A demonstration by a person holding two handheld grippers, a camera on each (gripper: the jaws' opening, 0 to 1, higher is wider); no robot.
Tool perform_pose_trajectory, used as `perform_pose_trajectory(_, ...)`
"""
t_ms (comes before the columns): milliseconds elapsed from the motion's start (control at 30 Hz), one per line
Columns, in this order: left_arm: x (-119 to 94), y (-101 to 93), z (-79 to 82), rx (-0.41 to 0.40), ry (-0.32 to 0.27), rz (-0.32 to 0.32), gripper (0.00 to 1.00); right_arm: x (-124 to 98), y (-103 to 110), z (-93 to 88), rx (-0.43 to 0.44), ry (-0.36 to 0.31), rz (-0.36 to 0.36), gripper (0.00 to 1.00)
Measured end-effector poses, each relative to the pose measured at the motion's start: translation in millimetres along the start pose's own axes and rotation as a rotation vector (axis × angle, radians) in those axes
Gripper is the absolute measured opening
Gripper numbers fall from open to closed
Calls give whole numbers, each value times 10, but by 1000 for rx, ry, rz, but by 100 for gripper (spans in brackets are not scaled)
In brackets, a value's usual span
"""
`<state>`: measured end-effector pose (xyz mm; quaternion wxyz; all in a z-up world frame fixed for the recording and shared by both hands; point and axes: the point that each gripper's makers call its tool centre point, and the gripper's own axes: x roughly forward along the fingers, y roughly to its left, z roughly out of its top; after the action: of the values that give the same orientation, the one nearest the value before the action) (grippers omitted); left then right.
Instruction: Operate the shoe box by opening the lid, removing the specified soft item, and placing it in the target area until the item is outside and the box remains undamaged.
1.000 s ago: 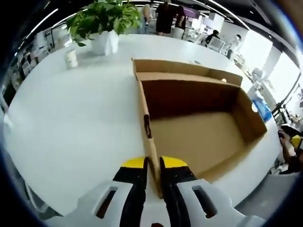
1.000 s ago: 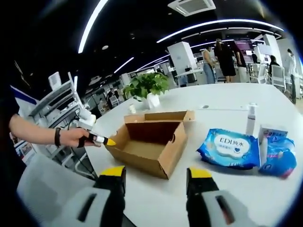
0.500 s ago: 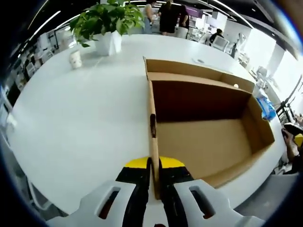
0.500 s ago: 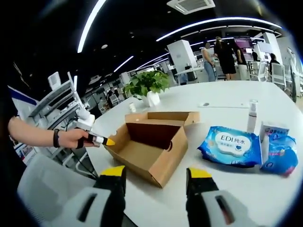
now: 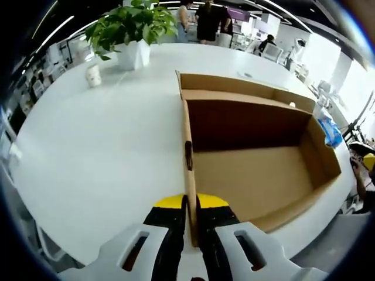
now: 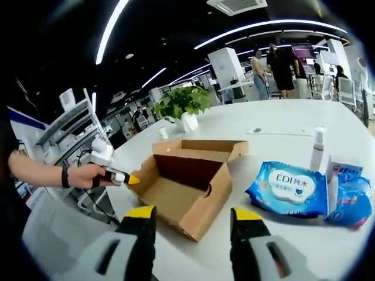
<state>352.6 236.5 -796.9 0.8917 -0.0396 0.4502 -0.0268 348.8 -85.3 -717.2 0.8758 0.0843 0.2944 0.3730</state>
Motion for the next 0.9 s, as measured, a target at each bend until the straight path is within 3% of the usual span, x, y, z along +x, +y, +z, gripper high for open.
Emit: perform_pose_trajectory(900, 6, 8, 5, -33, -4, -5, 4, 558, -320, 407, 4, 4, 21, 48)
